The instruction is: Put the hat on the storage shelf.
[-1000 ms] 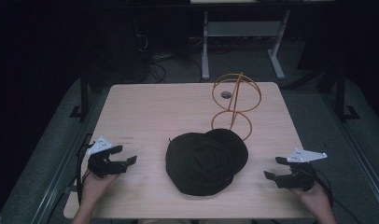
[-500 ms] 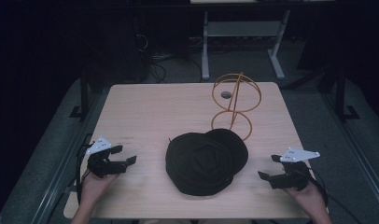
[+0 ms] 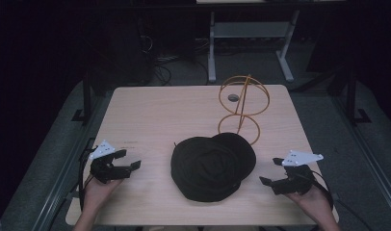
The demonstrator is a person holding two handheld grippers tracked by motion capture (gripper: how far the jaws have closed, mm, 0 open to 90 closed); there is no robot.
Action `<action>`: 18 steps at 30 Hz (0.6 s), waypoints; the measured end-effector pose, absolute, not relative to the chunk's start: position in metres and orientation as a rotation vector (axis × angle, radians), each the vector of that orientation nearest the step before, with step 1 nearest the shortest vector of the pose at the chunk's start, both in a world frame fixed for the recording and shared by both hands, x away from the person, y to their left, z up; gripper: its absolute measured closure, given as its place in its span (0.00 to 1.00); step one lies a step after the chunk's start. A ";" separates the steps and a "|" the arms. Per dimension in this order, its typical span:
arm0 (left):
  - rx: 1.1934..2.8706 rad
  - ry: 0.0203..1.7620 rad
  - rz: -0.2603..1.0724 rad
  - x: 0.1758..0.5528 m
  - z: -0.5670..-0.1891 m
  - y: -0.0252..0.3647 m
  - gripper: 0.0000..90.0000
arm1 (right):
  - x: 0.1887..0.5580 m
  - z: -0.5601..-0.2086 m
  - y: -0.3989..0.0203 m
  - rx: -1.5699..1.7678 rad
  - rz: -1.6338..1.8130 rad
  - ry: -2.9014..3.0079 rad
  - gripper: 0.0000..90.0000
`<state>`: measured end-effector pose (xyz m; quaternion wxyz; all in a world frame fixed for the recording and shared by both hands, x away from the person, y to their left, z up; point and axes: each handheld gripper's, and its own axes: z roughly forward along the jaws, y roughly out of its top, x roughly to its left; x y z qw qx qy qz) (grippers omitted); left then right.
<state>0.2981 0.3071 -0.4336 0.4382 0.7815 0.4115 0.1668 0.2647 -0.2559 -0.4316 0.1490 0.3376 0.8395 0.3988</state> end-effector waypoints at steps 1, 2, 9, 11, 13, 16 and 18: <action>1.950 1.020 0.415 0.298 -0.434 0.307 0.22 | 0.263 -0.425 -0.250 0.927 1.139 2.420 0.16; 1.951 1.020 0.417 0.298 -0.434 0.307 0.22 | 0.262 -0.422 -0.248 0.912 1.135 2.415 0.16; 1.958 1.019 0.421 0.299 -0.434 0.305 0.22 | 0.256 -0.403 -0.233 0.832 1.148 2.418 0.16; 1.958 1.023 0.420 0.299 -0.435 0.305 0.22 | 0.255 -0.401 -0.226 0.816 1.152 2.437 0.16; 1.962 1.027 0.418 0.299 -0.435 0.305 0.22 | 0.254 -0.401 -0.219 0.792 1.155 2.454 0.16; 1.961 1.028 0.414 0.299 -0.436 0.305 0.22 | 0.253 -0.401 -0.209 0.753 1.159 2.481 0.17; 1.961 1.029 0.412 0.299 -0.436 0.305 0.22 | 0.252 -0.400 -0.201 0.723 1.150 2.504 0.18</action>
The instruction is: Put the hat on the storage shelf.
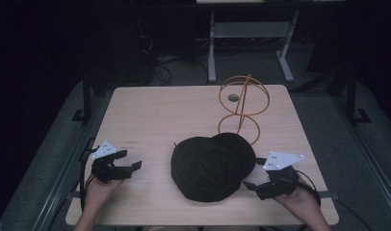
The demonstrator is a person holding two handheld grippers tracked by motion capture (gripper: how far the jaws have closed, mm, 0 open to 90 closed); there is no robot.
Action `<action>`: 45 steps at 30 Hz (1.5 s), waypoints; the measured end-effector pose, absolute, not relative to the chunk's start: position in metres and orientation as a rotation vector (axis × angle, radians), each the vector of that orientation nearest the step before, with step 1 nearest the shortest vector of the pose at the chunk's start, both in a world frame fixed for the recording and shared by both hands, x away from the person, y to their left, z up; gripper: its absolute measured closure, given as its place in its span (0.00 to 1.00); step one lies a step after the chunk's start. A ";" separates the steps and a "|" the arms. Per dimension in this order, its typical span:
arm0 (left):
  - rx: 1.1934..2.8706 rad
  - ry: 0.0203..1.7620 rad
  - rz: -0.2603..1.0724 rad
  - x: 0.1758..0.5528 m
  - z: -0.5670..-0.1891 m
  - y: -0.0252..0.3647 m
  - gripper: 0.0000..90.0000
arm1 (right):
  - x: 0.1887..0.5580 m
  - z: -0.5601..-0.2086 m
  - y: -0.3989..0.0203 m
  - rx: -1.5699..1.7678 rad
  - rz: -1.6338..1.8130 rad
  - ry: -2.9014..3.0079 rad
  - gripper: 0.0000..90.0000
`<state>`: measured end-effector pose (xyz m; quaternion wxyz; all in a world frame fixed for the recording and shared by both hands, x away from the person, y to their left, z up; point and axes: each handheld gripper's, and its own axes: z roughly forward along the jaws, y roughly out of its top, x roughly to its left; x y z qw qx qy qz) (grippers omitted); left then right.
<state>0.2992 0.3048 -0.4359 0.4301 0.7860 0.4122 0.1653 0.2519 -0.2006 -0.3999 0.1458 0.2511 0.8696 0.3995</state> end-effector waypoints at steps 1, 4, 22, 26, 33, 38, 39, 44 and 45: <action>1.962 1.028 0.413 0.299 -0.436 0.305 0.22 | 0.252 -0.399 -0.198 0.714 1.152 2.512 0.19; 1.960 1.029 0.413 0.300 -0.436 0.305 0.22 | 0.252 -0.397 -0.188 0.678 1.153 2.538 0.23; 1.955 1.027 0.420 0.299 -0.436 0.306 0.22 | 0.251 -0.392 -0.142 0.458 1.146 2.662 0.48; 1.956 1.026 0.418 0.299 -0.436 0.306 0.22 | 0.252 -0.396 -0.132 0.425 1.117 2.696 0.51; 1.959 1.026 0.410 0.300 -0.437 0.305 0.22 | 0.256 -0.401 -0.118 0.407 1.113 2.736 0.55; 1.963 1.023 0.408 0.300 -0.437 0.305 0.22 | 0.258 -0.406 -0.107 0.376 1.113 2.760 0.56; 1.964 1.023 0.407 0.300 -0.437 0.305 0.22 | 0.260 -0.409 -0.103 0.380 1.108 2.775 0.56; 1.966 1.021 0.406 0.300 -0.437 0.305 0.22 | 0.261 -0.414 -0.095 0.367 1.097 2.803 0.56; 1.967 1.019 0.408 0.300 -0.437 0.305 0.22 | 0.262 -0.415 -0.094 0.360 1.093 2.806 0.56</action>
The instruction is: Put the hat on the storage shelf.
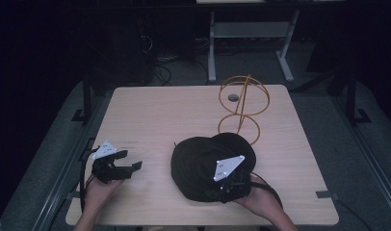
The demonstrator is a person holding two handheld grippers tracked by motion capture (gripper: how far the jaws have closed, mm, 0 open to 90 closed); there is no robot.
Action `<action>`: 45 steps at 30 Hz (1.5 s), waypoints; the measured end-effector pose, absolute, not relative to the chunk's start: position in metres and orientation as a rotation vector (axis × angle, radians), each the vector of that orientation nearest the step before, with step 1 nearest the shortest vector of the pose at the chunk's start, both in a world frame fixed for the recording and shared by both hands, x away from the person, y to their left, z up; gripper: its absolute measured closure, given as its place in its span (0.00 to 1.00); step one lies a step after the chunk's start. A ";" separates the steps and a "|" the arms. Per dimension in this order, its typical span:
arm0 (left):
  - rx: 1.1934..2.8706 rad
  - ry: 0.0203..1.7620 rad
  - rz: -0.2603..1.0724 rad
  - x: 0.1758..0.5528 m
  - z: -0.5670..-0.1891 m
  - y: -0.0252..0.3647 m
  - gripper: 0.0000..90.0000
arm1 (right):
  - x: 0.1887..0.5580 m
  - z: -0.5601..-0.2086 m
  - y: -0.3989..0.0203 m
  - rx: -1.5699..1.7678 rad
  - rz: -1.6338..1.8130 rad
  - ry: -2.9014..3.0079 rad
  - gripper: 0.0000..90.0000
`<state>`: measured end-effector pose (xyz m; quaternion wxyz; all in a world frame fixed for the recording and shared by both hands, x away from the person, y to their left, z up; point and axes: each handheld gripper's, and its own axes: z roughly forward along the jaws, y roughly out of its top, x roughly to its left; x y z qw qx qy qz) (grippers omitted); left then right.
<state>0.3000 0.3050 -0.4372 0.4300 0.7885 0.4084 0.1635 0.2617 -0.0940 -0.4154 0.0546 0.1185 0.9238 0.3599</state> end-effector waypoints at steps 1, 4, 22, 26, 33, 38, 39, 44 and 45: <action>1.967 1.019 0.408 0.300 -0.437 0.305 0.22 | 0.262 -0.415 -0.094 0.360 1.093 2.806 0.56; 1.962 1.021 0.407 0.300 -0.437 0.305 0.22 | 0.261 -0.418 -0.090 0.350 1.078 2.819 0.56; 1.964 1.023 0.401 0.300 -0.438 0.303 0.22 | 0.260 -0.432 -0.074 0.318 1.010 2.861 0.62; 1.967 1.016 0.401 0.300 -0.438 0.303 0.22 | 0.261 -0.433 -0.073 0.320 1.001 2.861 0.64; 1.977 1.011 0.398 0.300 -0.438 0.301 0.22 | 0.264 -0.437 -0.067 0.341 0.972 2.868 0.68; 1.975 1.006 0.391 0.300 -0.439 0.301 0.22 | 0.266 -0.439 -0.061 0.343 0.938 2.885 0.74; 1.974 1.005 0.390 0.300 -0.439 0.301 0.22 | 0.266 -0.439 -0.060 0.331 0.933 2.881 0.75; 1.971 1.000 0.386 0.300 -0.438 0.301 0.22 | 0.264 -0.435 -0.058 0.301 0.918 2.878 0.83; 1.971 1.000 0.386 0.300 -0.438 0.301 0.22 | 0.264 -0.435 -0.058 0.301 0.918 2.878 0.83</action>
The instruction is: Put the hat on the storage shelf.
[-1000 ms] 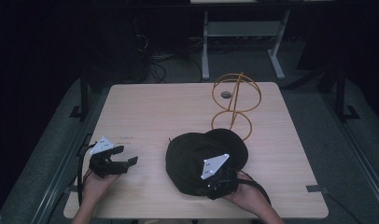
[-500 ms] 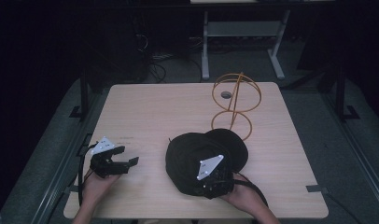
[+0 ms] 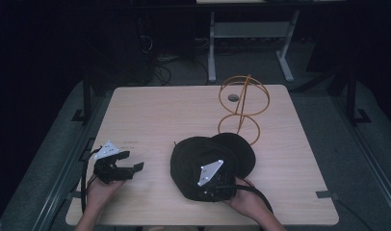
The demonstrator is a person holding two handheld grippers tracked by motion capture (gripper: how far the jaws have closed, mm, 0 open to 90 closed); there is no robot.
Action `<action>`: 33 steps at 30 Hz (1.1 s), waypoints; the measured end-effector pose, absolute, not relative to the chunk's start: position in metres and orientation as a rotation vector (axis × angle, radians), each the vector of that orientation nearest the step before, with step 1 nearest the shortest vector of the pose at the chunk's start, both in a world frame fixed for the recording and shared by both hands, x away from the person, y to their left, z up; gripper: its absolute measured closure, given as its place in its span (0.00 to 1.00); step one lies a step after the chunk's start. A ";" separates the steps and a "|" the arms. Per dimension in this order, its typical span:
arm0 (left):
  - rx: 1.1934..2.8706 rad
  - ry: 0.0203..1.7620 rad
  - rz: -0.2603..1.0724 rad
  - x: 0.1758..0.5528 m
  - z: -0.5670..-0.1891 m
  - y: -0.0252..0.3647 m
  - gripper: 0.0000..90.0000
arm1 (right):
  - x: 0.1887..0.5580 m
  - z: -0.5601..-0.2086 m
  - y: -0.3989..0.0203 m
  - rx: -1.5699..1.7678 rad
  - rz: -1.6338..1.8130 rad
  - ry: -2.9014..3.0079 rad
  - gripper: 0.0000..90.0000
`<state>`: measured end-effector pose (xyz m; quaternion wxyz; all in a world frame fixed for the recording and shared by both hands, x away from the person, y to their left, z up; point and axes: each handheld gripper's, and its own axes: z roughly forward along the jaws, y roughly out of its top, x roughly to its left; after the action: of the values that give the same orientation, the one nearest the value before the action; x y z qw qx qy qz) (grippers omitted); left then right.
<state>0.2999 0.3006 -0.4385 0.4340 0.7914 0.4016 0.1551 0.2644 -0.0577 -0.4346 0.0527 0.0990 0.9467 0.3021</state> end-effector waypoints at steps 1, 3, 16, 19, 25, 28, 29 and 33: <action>1.967 0.999 0.385 0.300 -0.438 0.301 0.22 | 0.264 -0.434 -0.057 0.293 0.914 2.875 0.83; 1.960 0.999 0.378 0.299 -0.438 0.301 0.22 | 0.263 -0.430 -0.056 0.283 0.914 2.863 0.83; 1.898 0.888 0.312 0.292 -0.430 0.288 0.22 | 0.264 -0.377 -0.064 0.325 1.128 2.802 0.82; 1.883 0.810 0.303 0.285 -0.423 0.276 0.22 | 0.267 -0.366 -0.068 0.325 1.157 2.780 0.82; 1.895 0.701 0.284 0.278 -0.418 0.255 0.22 | 0.270 -0.354 -0.073 0.345 1.223 2.761 0.82; 1.902 0.639 0.275 0.275 -0.414 0.242 0.22 | 0.271 -0.341 -0.078 0.351 1.281 2.737 0.82; 1.904 0.624 0.271 0.274 -0.413 0.238 0.22 | 0.271 -0.338 -0.078 0.355 1.291 2.733 0.82; 1.927 0.571 0.266 0.271 -0.412 0.226 0.22 | 0.272 -0.324 -0.082 0.348 1.323 2.697 0.82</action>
<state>0.2707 0.2258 -0.4119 0.5289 0.8067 0.2389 0.1113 0.2718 -0.0819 -0.3236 0.0584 0.1149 0.8903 0.4368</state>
